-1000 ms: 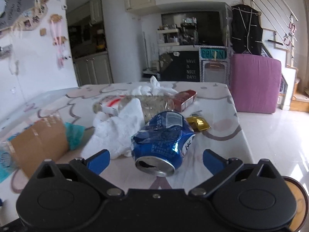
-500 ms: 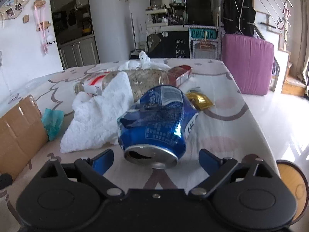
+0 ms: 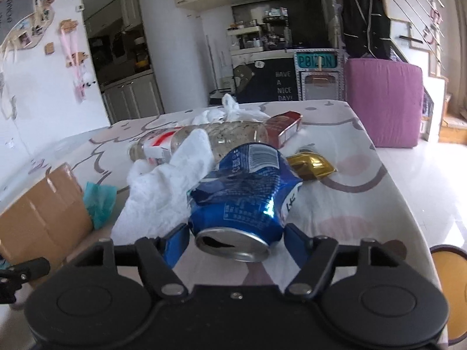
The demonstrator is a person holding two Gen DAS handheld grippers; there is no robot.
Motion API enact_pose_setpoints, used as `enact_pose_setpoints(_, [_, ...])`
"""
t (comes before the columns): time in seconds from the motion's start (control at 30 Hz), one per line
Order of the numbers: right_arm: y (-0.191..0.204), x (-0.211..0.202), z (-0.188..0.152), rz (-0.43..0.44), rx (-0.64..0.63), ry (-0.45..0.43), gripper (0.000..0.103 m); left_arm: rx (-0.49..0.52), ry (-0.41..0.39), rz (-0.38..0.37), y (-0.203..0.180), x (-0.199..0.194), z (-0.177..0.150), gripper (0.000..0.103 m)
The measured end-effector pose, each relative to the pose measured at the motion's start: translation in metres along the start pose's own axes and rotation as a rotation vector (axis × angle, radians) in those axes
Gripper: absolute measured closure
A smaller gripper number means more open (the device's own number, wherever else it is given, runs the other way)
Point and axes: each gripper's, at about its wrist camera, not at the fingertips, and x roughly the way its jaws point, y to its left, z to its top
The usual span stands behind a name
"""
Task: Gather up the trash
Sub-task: 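Grasp the cardboard box with the left tool while the right tool grasps the blue can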
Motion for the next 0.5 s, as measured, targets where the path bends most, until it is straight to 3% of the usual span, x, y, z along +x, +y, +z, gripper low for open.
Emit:
enact_pose_setpoints(0.2, [-0.007,-0.008,-0.001,0.022,0.024,-0.033,0.032,-0.094,-0.028,0.022,-0.005,-0.005,-0.003,0.007])
enact_pose_setpoints(0.5, [-0.019,-0.052,-0.021,0.104,-0.029,-0.008,0.032,-0.046,-0.030,0.092,-0.037,-0.039,-0.019,0.009])
